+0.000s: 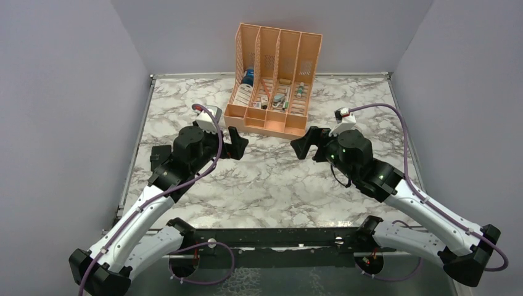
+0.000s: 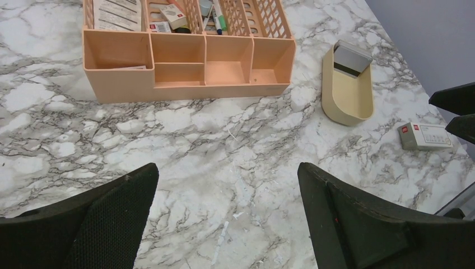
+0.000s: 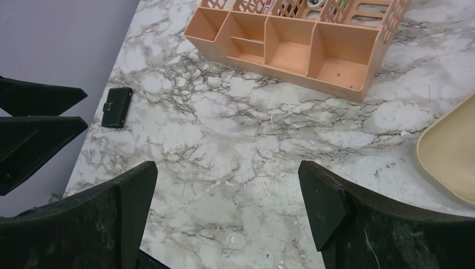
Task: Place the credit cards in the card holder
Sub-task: Move the card holder to the center of the board.
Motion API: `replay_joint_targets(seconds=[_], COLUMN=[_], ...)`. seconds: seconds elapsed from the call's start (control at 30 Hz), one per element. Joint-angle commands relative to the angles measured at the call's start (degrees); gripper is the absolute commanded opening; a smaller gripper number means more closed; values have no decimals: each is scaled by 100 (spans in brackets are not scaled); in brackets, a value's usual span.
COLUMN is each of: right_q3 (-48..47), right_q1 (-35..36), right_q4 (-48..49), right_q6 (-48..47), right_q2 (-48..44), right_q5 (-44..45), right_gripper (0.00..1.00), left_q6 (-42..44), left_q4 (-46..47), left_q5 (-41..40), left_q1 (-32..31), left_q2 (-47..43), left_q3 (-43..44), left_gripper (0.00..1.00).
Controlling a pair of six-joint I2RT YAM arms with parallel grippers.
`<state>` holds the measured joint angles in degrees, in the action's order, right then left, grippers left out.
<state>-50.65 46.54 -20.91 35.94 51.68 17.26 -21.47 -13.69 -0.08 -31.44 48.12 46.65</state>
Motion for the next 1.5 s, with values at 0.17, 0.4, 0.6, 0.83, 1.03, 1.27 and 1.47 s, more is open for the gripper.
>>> replay_joint_targets(seconds=[0.17,0.4,0.6,0.83,1.03,1.27,1.47], right_q3=[75,111,234,291,363,303,349], right_q1=[35,33,35,36,38,34,32], right_q4=[153,232,299,377,443,395,574], right_q6=[132,132,-38,-163,-189,-234,-254], right_q2=[-124,-163,-325,-636,-773,-837,-918], right_q5=[-185,-400,-508,-639,-888,-1064,-1193], right_gripper=[100,100,100,100,100,100,100], left_q6=[-33,-519,-1193,-2144,-2326,-2526,-2376], left_q4=[-81,-928,-989,-708,-325,-445,-439], left_q5=[-659,-2094,-1676,-2418,-3266,-3272,-3111], left_q1=[32,316,1763,2772,3527,4206,4291], left_q2=[181,1493,2163,2753,3584,4432,5023], left_q3=[-84,561,627,598,905,1373,1633], left_gripper=[99,96,89,90,90,90,90])
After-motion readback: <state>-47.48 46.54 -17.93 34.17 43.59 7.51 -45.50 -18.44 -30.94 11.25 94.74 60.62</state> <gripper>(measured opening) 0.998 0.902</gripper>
